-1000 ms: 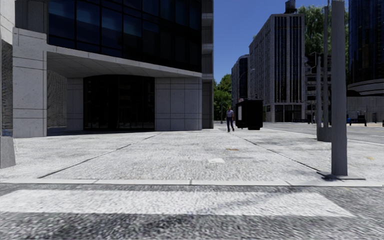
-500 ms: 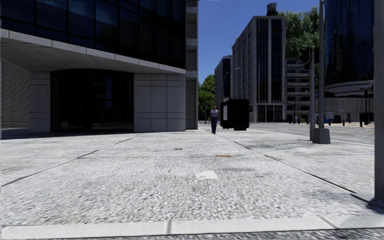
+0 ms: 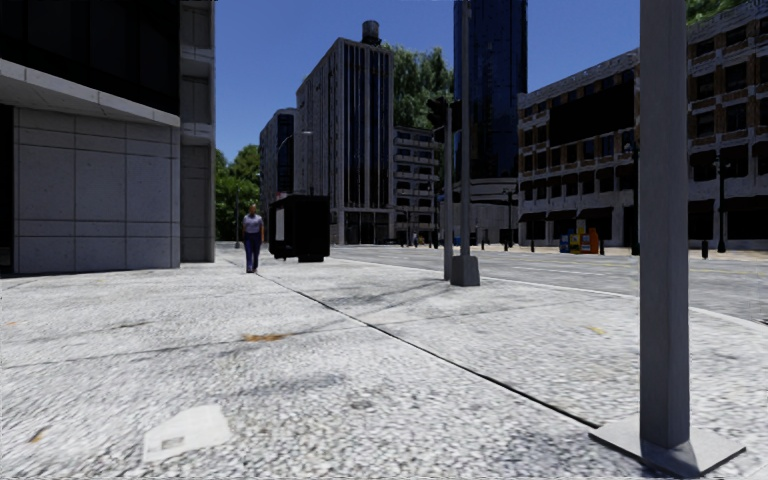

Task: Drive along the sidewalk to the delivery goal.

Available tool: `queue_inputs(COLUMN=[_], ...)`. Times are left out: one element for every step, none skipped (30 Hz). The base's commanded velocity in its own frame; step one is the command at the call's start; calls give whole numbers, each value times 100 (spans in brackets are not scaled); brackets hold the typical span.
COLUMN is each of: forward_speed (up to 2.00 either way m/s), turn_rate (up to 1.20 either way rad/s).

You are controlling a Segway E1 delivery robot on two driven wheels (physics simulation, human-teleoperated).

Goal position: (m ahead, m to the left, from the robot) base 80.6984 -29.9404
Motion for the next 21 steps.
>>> queue_inputs(forward_speed=[200,200,200,200,200,200,200,200,200,200,200,200,200,200,200,200,200,200,200,200,200], turn_rate=[0,0,0,0,0,0,7,35,62,80,80,85,46,21,8,8,2,0,0,0,0])
